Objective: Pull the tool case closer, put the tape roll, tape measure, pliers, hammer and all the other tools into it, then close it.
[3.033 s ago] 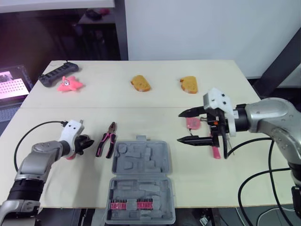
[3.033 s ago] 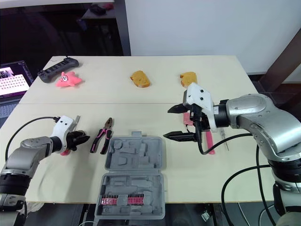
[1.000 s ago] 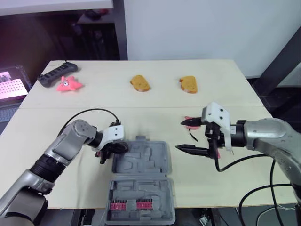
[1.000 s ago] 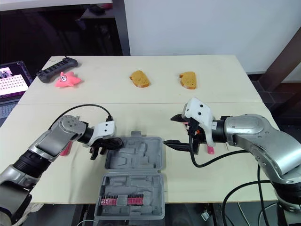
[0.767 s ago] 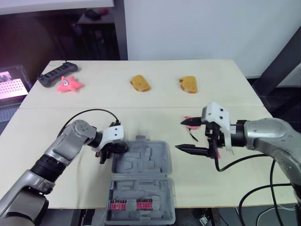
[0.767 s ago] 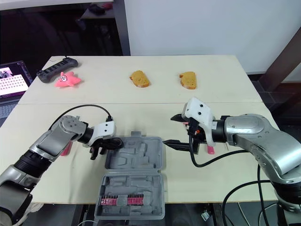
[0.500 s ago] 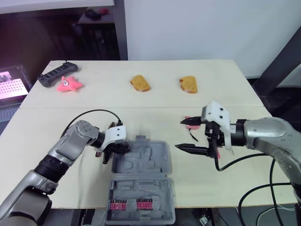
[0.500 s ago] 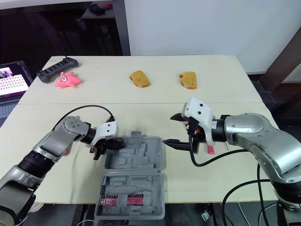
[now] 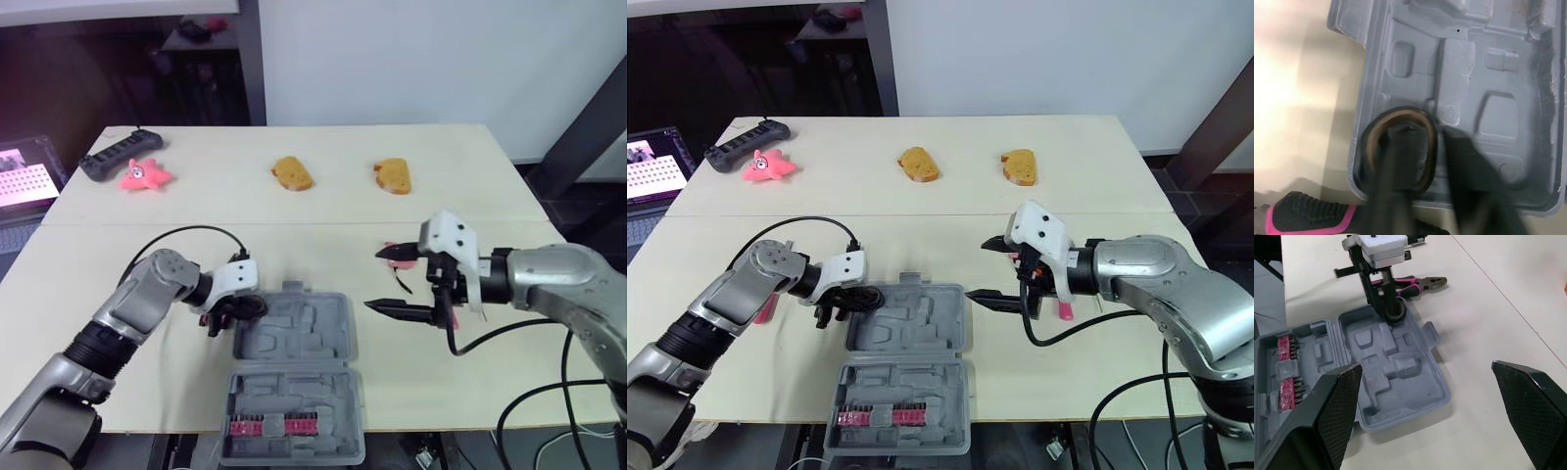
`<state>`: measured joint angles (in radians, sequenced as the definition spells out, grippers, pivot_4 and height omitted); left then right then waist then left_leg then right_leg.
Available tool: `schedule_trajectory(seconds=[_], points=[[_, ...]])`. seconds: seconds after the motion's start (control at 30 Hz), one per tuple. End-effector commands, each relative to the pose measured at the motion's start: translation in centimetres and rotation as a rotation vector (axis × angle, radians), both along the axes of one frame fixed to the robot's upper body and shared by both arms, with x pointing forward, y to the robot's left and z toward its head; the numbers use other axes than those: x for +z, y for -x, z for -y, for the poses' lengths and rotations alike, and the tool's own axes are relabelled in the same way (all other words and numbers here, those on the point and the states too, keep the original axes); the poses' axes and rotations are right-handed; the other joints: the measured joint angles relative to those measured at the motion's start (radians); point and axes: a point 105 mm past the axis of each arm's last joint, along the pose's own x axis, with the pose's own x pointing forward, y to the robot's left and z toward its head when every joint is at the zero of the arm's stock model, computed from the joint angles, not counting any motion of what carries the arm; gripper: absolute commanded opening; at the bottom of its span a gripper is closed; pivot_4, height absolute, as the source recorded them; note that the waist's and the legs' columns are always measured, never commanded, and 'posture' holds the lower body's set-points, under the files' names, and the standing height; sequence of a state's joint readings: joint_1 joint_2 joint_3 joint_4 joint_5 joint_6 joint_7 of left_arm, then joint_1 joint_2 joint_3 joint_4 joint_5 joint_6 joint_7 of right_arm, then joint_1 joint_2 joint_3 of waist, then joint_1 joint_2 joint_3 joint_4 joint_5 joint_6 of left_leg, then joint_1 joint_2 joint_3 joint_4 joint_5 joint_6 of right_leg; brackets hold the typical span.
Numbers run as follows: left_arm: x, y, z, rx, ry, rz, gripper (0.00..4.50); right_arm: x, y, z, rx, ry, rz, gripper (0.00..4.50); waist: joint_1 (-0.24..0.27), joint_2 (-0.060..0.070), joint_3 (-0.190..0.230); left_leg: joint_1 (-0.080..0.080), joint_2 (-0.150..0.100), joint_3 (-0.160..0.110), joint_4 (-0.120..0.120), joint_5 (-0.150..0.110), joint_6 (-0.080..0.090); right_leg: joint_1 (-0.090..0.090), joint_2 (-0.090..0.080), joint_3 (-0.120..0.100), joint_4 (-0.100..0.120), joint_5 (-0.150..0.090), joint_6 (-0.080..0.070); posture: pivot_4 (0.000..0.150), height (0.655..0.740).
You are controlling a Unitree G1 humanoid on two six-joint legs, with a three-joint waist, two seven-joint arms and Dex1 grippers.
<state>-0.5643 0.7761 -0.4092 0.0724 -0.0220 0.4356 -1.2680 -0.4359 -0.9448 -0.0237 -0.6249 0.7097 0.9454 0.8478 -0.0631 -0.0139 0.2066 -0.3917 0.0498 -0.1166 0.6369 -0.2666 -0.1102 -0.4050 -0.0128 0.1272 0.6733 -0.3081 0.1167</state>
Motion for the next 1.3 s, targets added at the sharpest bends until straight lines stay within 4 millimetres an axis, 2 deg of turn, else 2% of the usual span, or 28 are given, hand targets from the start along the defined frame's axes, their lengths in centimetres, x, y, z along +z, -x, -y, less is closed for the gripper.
schedule_trajectory(seconds=[0.03,0.17,0.33,0.5,0.63,0.73,0.97,1.13,1.3], points=[[1.6,-0.1,0.0,-0.008,0.014,0.025,1.91,0.8,0.0,-0.2,0.014,0.0,0.047,4.5,0.0,0.0,0.0,0.0,0.0,0.0,0.0,0.0,0.0,0.0,0.0,0.0,0.0,0.0,0.0,0.15,0.74],[2.2,0.0,0.0,-0.004,0.026,0.029,1.91,0.8,0.0,-0.2,0.017,0.001,0.045,4.5,0.0,0.0,0.0,0.0,0.0,0.0,0.0,0.0,0.0,0.0,0.0,0.0,0.0,0.0,0.0,0.15,0.74],[5.5,0.4,-0.3,0.036,0.169,0.022,1.91,0.9,0.2,-0.1,0.021,-0.001,0.042,4.5,-0.001,0.0,0.0,0.0,0.0,0.0,0.0,0.0,0.0,0.0,0.0,0.0,0.0,0.0,0.0,0.15,0.74],[6.6,-0.2,-1.6,0.138,0.272,0.042,1.91,0.9,0.2,-0.1,0.024,-0.002,0.041,4.5,-0.004,0.0,0.0,0.0,0.0,0.0,0.0,0.0,0.0,0.0,0.0,0.0,0.001,0.0,0.0,0.15,0.74],[6.0,-0.5,-2.1,0.199,0.343,0.063,1.91,0.8,0.1,-0.3,0.035,-0.006,0.038,4.5,-0.004,0.0,0.0,0.0,0.0,0.0,0.001,0.0,0.0,0.0,0.0,0.0,0.001,0.0,0.0,0.15,0.74],[4.2,-0.5,-2.8,0.24,0.346,0.072,1.16,0.8,0.0,-0.5,0.042,-0.007,0.038,4.5,-0.005,0.0,0.0,0.0,0.0,0.0,0.001,0.0,0.0,0.0,0.0,0.0,0.001,0.0,0.0,0.15,0.74],[3.1,-0.5,-3.1,0.252,0.418,0.115,1.16,0.8,0.0,-0.5,0.046,-0.006,0.039,4.5,0.004,0.0,0.0,0.0,0.0,0.0,0.002,0.0,0.0,0.0,0.0,0.0,0.001,0.0,0.0,0.15,0.74],[2.5,-0.6,-2.3,0.216,0.468,0.158,1.16,0.9,0.0,-0.5,0.047,-0.006,0.039,4.5,0.014,0.0,0.0,0.0,0.0,0.0,0.003,0.0,0.0,0.0,0.0,0.0,0.001,0.0,0.0,0.15,0.74],[1.0,0.0,-1.7,0.173,0.475,0.152,1.16,0.9,0.0,-0.5,0.047,-0.005,0.042,4.5,0.018,0.0,0.0,0.0,0.0,0.0,0.004,0.0,0.0,0.0,0.0,0.0,0.001,0.0,0.0,0.15,0.74]])
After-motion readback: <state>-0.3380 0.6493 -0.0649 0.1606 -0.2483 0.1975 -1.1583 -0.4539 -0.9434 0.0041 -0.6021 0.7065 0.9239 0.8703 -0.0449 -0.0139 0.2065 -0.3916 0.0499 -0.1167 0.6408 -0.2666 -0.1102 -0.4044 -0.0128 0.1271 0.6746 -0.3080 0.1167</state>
